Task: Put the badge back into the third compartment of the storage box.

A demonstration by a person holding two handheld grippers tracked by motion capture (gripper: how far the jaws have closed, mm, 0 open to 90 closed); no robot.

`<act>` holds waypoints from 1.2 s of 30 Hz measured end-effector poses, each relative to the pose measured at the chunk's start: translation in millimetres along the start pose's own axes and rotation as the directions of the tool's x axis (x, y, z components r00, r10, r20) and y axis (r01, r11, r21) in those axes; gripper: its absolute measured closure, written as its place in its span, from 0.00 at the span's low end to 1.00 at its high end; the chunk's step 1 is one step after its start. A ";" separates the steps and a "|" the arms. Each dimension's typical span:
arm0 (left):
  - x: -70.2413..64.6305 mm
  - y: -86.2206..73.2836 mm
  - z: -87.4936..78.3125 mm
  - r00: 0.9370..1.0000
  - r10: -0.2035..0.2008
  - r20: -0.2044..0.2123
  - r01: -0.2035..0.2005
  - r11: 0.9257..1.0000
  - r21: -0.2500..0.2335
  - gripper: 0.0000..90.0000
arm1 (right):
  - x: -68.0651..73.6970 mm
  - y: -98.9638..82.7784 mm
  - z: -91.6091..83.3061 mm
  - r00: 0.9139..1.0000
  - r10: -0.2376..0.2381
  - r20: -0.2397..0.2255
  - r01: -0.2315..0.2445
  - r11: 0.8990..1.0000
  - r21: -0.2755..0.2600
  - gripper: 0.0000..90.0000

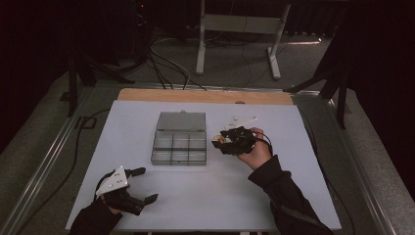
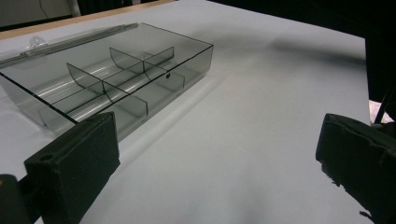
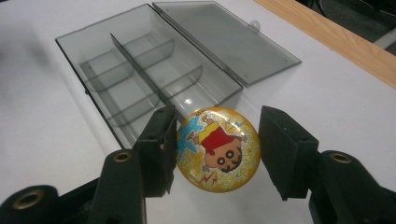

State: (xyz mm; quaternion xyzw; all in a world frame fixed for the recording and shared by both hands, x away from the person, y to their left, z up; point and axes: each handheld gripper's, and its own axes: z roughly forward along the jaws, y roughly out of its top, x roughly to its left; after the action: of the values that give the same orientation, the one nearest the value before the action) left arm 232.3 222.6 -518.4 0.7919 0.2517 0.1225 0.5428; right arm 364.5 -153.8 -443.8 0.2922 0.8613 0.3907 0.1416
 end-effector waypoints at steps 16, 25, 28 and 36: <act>0.2 -0.1 -0.6 1.000 0.001 -0.001 -0.001 1.000 0.001 0.00 | 13.0 27.1 22.1 0.999 -0.024 -0.026 0.024 1.000 -0.008 0.53; 0.5 0.2 -0.6 1.000 0.000 0.002 0.000 1.000 -0.003 0.00 | 19.2 38.1 33.9 1.000 -0.016 -0.020 0.016 1.000 0.000 0.53; -0.2 0.3 -0.9 1.000 0.004 0.002 -0.004 1.000 -0.003 0.00 | 22.3 39.9 42.2 1.000 -0.014 -0.014 0.014 1.000 0.017 0.53; 0.4 0.2 -1.3 1.000 -0.001 0.001 0.001 1.000 -0.007 0.00 | 26.3 41.4 65.4 1.000 0.000 -0.015 0.001 0.999 0.055 0.53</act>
State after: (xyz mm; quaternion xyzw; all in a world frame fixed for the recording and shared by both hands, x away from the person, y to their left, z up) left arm 232.1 223.8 -517.7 0.7900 0.2513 0.1228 0.5456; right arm 390.9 -77.3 -455.7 0.2929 0.8728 0.3692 0.1270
